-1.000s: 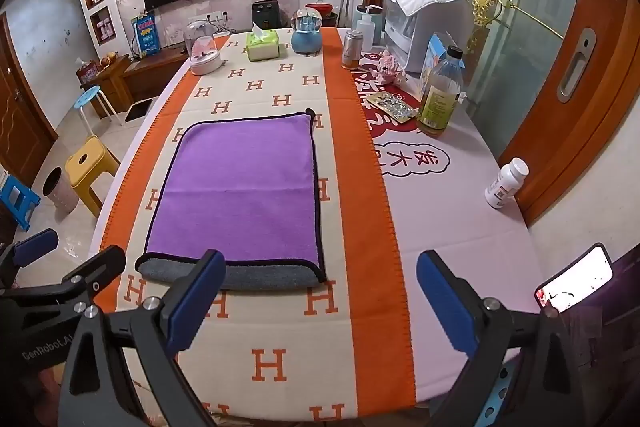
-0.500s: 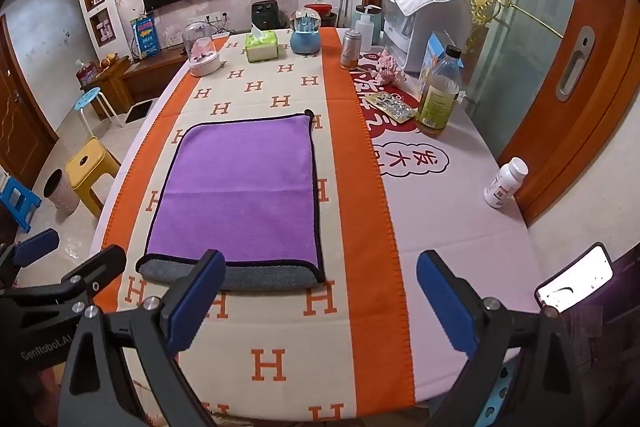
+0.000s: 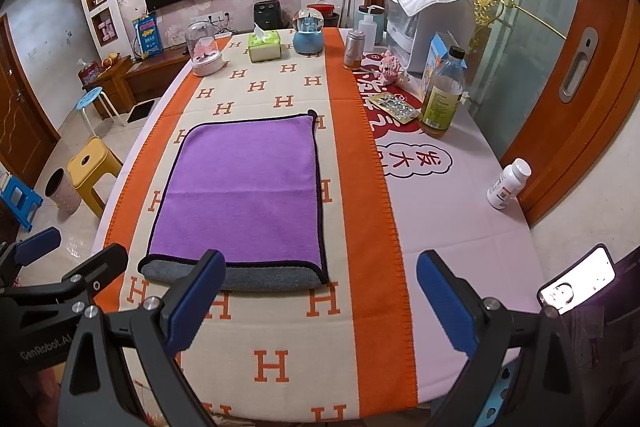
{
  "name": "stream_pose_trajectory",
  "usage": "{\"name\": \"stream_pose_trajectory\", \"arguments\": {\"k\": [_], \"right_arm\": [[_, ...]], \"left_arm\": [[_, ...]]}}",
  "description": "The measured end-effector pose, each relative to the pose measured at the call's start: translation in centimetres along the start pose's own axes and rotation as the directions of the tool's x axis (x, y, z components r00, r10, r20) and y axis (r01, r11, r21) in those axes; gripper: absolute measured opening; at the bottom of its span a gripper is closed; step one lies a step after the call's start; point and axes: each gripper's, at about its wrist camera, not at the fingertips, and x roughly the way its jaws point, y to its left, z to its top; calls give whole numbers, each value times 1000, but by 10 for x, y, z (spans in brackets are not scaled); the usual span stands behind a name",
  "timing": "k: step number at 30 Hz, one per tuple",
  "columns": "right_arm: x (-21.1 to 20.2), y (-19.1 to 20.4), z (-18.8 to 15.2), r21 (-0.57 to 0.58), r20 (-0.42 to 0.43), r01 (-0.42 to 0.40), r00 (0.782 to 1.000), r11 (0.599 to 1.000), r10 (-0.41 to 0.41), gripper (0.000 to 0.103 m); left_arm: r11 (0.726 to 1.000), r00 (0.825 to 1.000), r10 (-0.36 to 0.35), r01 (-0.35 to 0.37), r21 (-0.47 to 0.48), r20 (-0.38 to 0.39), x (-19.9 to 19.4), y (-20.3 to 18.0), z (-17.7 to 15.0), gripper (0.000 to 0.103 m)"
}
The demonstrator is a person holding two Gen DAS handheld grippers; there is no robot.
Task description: Fold towel
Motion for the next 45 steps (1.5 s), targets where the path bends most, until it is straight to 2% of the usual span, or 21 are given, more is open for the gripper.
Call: {"name": "stream_pose_trajectory", "arguments": {"k": [45], "right_arm": [[4, 5, 8, -2, 0, -3, 1000, 1000, 3, 97]], "left_arm": [[1000, 1000, -12, 12, 1, 3, 5, 6, 9, 102]]}}
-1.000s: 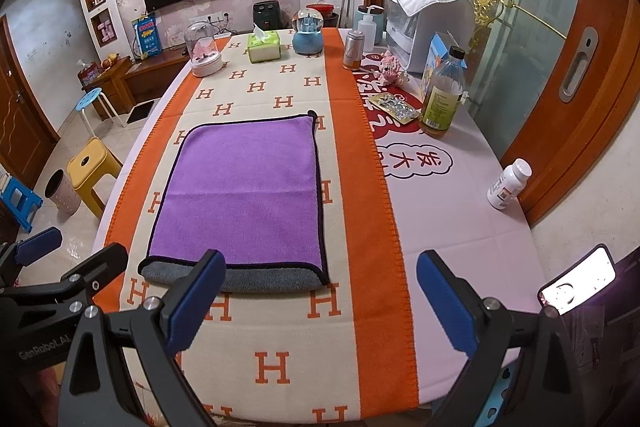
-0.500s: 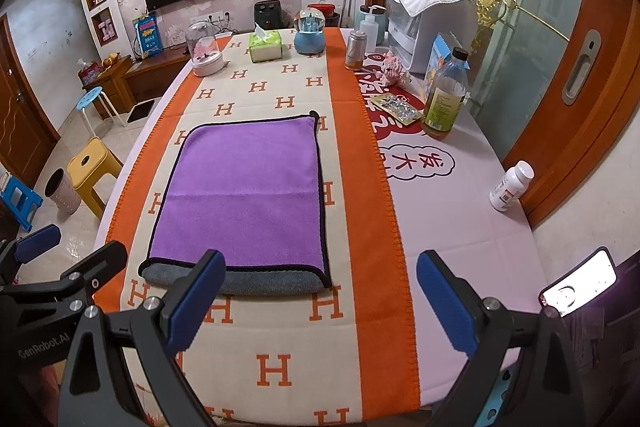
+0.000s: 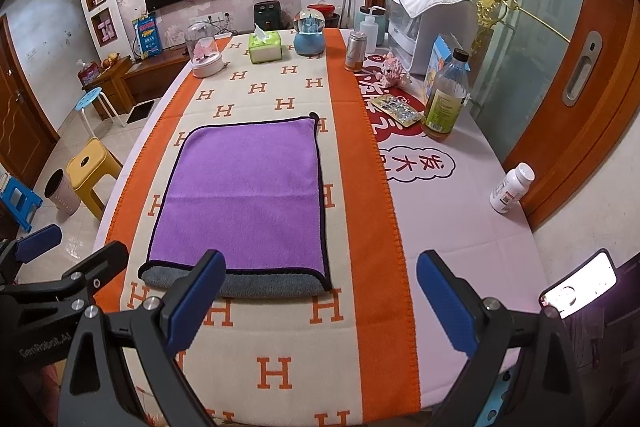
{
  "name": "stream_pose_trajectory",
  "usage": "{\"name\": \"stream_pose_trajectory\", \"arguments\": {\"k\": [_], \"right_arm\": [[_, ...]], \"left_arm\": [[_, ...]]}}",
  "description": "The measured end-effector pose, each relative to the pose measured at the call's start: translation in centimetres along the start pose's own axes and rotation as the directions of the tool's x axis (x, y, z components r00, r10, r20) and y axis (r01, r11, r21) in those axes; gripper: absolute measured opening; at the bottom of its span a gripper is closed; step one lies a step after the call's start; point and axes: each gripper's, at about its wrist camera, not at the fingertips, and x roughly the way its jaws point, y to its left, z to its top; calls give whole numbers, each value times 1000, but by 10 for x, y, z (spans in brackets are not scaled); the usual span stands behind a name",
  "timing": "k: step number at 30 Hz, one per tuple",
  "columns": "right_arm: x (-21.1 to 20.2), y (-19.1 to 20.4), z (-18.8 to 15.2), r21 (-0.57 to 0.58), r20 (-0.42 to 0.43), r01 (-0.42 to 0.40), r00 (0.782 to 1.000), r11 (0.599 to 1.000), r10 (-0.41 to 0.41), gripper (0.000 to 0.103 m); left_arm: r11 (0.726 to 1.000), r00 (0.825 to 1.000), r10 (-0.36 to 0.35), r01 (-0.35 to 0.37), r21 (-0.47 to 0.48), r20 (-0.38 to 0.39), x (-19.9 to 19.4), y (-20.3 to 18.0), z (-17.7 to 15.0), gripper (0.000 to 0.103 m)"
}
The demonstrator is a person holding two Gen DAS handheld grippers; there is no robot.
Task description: Fold towel
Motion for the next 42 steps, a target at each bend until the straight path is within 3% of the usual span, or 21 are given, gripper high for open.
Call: {"name": "stream_pose_trajectory", "arguments": {"k": [29, 37, 42], "right_arm": [[7, 5, 4, -9, -8, -9, 1000, 1000, 9, 97], [30, 0, -2, -20, -33, -31, 999, 999, 30, 97], [53, -5, -7, -31, -64, -46, 997, 998, 44, 94]], "left_arm": [[1000, 1000, -7, 7, 12, 16, 9, 13, 6, 102], [999, 1000, -1, 1, 41, -13, 39, 39, -3, 102], [1000, 996, 27, -27, 6, -85, 69, 62, -9, 102]]}}
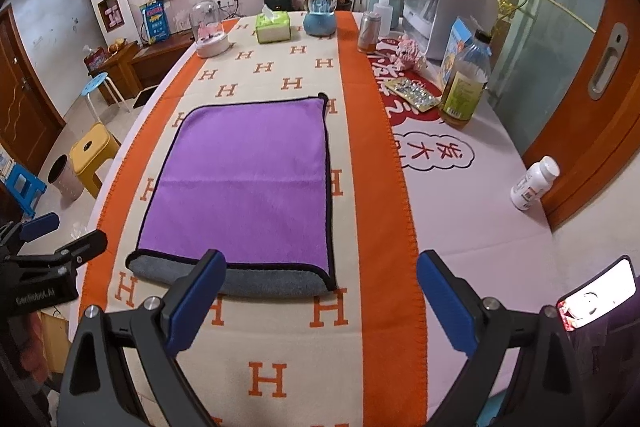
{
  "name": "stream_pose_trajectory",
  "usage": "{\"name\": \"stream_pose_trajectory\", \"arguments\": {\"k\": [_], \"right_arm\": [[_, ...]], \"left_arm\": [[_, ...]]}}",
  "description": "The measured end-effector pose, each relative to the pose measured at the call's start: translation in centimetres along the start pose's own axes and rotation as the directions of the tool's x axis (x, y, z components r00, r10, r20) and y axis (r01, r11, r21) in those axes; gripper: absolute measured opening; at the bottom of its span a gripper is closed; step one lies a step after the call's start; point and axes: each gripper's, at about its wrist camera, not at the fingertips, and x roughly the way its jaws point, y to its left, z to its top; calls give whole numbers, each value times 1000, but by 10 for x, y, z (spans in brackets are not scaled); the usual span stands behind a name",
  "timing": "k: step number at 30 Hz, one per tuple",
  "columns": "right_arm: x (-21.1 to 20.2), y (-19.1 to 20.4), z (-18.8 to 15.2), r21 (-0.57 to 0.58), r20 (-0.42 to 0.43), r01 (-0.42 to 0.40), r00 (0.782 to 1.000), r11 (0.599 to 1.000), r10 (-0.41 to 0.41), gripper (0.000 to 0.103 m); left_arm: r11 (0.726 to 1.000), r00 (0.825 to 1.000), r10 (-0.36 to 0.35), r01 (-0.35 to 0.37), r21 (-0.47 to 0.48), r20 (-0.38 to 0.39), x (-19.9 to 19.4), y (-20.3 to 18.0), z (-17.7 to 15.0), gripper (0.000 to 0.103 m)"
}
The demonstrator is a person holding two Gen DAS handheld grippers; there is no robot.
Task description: Fold towel
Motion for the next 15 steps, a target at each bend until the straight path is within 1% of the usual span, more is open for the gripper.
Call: {"name": "stream_pose_trajectory", "arguments": {"k": [4, 6, 10, 11, 13, 15], "right_arm": [[22, 0, -3, -7, -51, -2, 999, 1000, 2, 90], [31, 1, -6, -9, -74, -7, 997, 1000, 6, 89], [48, 2, -11, -27, -101, -19, 995, 999, 16, 87], [52, 2, -12, -34, -108, -27, 994, 999, 23, 86], [59, 4, -14, -53, -121, -44, 992, 998, 37, 81], [66, 5, -16, -75, -130, -61, 990, 995, 51, 79]], "left_arm": [[999, 998, -5, 2, -50, -59, 24, 21, -3, 102], [998, 997, 0, -4, -55, -78, 34, 28, -6, 102], [999, 994, 3, -7, -33, -108, 50, 34, -12, 99], [1000, 993, -1, -2, -25, -114, 53, 34, -13, 97], [1000, 991, -17, 17, -3, -131, 61, 34, -16, 95], [999, 989, -34, 36, 14, -141, 67, 34, -18, 95]]}}
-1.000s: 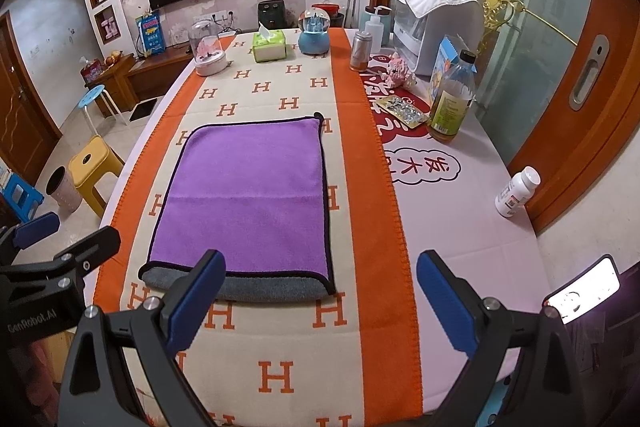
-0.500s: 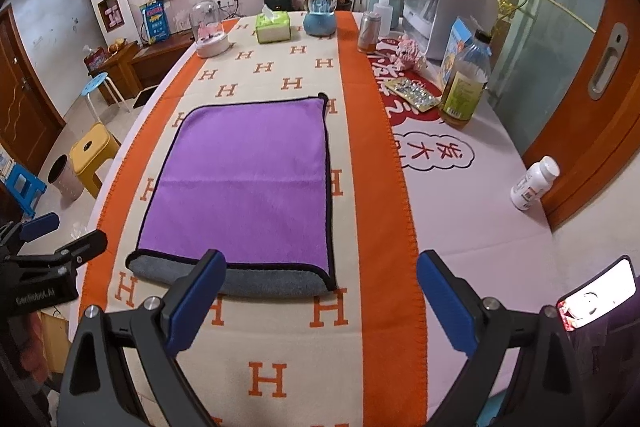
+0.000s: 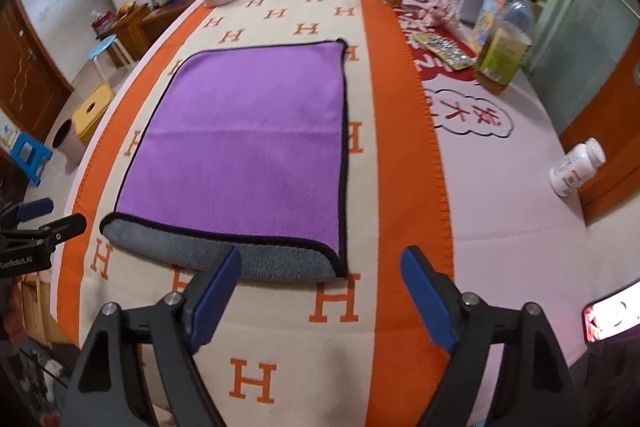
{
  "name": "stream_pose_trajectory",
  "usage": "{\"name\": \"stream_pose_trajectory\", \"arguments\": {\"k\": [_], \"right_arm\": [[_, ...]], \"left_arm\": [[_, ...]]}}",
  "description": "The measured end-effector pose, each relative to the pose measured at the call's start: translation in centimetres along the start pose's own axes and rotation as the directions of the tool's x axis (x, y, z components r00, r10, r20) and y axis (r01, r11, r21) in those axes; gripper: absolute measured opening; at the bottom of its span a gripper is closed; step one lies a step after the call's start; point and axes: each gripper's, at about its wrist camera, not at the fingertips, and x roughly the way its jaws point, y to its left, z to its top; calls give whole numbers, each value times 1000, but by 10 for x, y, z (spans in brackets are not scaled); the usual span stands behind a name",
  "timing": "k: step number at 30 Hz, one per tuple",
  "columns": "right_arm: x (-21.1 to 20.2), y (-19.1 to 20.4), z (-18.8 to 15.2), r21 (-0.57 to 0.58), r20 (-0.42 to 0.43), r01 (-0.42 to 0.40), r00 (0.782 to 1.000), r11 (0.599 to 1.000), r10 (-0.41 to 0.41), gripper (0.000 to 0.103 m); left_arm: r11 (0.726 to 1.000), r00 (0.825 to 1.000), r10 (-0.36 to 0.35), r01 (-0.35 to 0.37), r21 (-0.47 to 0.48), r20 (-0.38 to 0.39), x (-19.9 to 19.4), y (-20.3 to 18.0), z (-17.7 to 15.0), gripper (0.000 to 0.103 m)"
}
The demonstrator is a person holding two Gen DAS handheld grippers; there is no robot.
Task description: Fold towel
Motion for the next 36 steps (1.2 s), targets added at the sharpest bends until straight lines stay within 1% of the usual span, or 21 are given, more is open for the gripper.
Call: {"name": "stream_pose_trajectory", "arguments": {"k": [4, 5, 7, 9, 11, 14, 17, 20, 23, 25, 27, 32, 36], "right_arm": [[14, 1, -2, -55, -12, -47, 999, 997, 46, 76], [19, 1, -3, -77, -14, -70, 997, 995, 69, 75], [25, 1, -4, -110, -23, -101, 995, 989, 99, 70], [32, 1, -6, -148, -38, -148, 989, 978, 144, 66], [38, 0, -7, -179, -59, -203, 979, 963, 195, 62], [44, 0, -8, -220, -75, -248, 968, 943, 237, 59], [48, -5, -5, -251, -82, -253, 967, 934, 240, 58], [55, -14, -1, -257, -90, -265, 964, 930, 250, 56], [65, -20, 3, -260, -122, -297, 954, 919, 274, 49], [72, -22, 6, -271, -140, -303, 951, 914, 275, 42], [77, -24, 7, -273, -160, -324, 944, 906, 289, 38], [83, -26, 11, -280, -174, -337, 939, 899, 298, 32], [84, -24, 11, -294, -192, -355, 931, 888, 309, 26]], "left_arm": [[996, 997, -72, 73, 50, -17, 13, -2, -1, 94], [995, 996, -83, 84, 62, -17, 15, -3, 0, 93], [990, 993, -112, 114, 83, -20, 21, -3, 1, 86], [985, 989, -142, 144, 97, -33, 27, 0, 3, 75], [977, 983, -175, 180, 115, -50, 35, 2, 5, 69], [966, 978, -202, 209, 153, -58, 40, 3, 8, 64], [953, 973, -223, 231, 197, -60, 44, 2, 11, 63], [941, 967, -244, 255, 220, -79, 48, 1, 15, 59], [934, 968, -235, 251, 256, -94, 53, -2, 18, 59], [927, 965, -240, 259, 273, -102, 56, -3, 19, 58], [918, 959, -255, 279, 282, -119, 60, -3, 22, 57], [903, 951, -272, 305, 302, -147, 67, -6, 25, 57], [893, 945, -280, 321, 316, -170, 71, -6, 26, 56]]}}
